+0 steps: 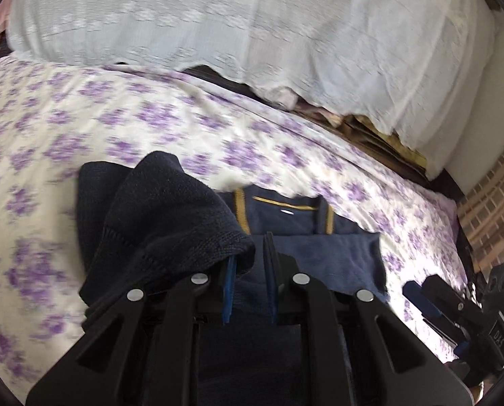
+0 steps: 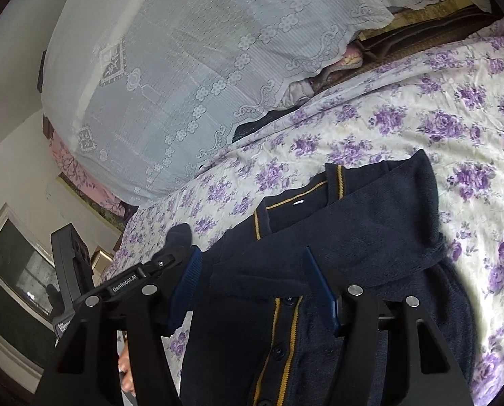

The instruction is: Fold small clothes

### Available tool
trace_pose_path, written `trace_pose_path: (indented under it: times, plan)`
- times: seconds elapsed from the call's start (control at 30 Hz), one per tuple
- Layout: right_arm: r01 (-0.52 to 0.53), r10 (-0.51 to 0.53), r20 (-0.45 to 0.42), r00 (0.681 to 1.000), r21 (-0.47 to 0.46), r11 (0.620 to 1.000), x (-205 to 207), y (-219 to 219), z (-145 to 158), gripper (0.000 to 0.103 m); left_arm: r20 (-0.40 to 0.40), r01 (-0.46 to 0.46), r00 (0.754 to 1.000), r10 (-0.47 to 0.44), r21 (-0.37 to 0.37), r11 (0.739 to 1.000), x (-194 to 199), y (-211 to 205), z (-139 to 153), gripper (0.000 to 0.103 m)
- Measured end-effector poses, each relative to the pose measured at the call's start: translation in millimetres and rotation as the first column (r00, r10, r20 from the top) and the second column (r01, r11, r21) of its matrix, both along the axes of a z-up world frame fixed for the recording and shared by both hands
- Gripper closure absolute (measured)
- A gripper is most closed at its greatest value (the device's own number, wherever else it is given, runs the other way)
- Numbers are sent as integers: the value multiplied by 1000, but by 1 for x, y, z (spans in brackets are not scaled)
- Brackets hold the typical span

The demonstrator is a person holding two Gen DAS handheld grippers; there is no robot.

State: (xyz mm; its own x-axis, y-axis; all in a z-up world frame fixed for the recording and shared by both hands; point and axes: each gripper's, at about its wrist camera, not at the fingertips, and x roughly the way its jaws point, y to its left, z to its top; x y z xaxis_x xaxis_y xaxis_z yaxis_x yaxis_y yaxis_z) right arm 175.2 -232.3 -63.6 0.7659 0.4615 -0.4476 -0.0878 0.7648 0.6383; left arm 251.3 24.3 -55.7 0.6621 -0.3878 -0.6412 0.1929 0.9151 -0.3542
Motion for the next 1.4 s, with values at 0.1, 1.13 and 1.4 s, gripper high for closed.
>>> trace_pose_path:
  times: [0.1,1.13,1.4]
  plan:
    - [27,-27,-2,1000,17,999,1,-11,-1,40,7,51,999,-52,32,998,1,-29,-4,89]
    - [-210,224,-28,974,-478,853,10,94,-18,44,-130,-153,980,149,-23,988,-14,100,-33,15]
    - [-259,311,-77,947,-756,602,42,171,-28,46,-183,-120,976,116,-12,993,1,100,-61,15]
